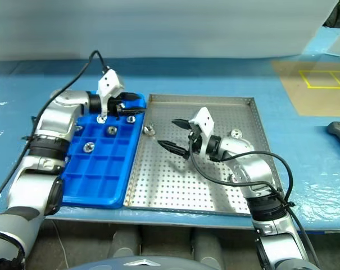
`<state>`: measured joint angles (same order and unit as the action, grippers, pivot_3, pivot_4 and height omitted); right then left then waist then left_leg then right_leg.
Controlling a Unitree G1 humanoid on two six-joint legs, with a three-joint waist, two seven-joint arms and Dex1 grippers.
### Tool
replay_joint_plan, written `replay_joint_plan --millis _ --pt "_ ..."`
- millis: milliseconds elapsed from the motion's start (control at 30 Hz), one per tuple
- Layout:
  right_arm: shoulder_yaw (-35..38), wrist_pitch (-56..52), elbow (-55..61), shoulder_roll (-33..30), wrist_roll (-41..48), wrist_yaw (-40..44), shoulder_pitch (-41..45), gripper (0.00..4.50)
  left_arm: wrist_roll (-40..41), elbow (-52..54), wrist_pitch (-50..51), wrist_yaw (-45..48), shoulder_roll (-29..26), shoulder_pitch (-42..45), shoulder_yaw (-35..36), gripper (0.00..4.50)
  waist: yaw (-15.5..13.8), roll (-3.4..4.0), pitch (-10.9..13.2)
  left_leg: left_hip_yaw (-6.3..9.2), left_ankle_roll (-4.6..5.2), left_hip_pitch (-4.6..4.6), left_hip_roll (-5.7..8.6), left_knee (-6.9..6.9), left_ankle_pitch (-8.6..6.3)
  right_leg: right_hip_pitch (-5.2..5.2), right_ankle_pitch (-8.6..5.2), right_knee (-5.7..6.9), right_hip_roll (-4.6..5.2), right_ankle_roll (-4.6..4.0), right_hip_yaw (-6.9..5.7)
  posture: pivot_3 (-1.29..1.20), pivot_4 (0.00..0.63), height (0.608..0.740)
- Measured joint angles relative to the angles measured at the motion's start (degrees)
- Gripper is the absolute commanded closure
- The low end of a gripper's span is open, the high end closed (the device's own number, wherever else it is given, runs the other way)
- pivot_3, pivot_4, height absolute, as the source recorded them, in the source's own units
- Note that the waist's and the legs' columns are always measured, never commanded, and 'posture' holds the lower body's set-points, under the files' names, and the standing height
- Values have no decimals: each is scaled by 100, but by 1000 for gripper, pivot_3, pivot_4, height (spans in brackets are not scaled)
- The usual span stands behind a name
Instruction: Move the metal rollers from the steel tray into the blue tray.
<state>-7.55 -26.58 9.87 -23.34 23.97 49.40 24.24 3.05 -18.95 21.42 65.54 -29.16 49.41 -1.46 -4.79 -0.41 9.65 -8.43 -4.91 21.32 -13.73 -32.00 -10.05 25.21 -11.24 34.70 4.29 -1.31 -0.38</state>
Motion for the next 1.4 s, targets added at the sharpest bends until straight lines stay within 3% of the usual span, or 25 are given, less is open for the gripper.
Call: replay_joint_plan --millis 200,400,1033,1400 --pt "-54 165 -419 18 -49 330 215 0 432 1222 893 -247 -291 -503 9 1327 -80 5 3 0 -2 0 -1 0 1 3 -1 4 0 -1 -2 127 150 740" --pt "-119 217 -554 103 -128 431 302 0 486 1304 983 -223 -449 -591 -261 1327 -96 6 3 0 -3 3 0 0 2 5 -1 4 0 -1 -3 98 150 740" --pt "32 -444 459 -62 -56 -153 -498 0 -435 -3039 -1313 145 372 1413 -1273 1327 -55 5 3 1 -5 3 3 -11 4 3 2 6 -4 3 6 -86 150 740" --pt "67 -531 682 -72 29 -472 -706 0 -936 -4379 -2285 691 585 2211 -1435 1327 -47 5 3 1 -5 1 5 -12 4 0 2 6 -4 3 9 -133 150 740"
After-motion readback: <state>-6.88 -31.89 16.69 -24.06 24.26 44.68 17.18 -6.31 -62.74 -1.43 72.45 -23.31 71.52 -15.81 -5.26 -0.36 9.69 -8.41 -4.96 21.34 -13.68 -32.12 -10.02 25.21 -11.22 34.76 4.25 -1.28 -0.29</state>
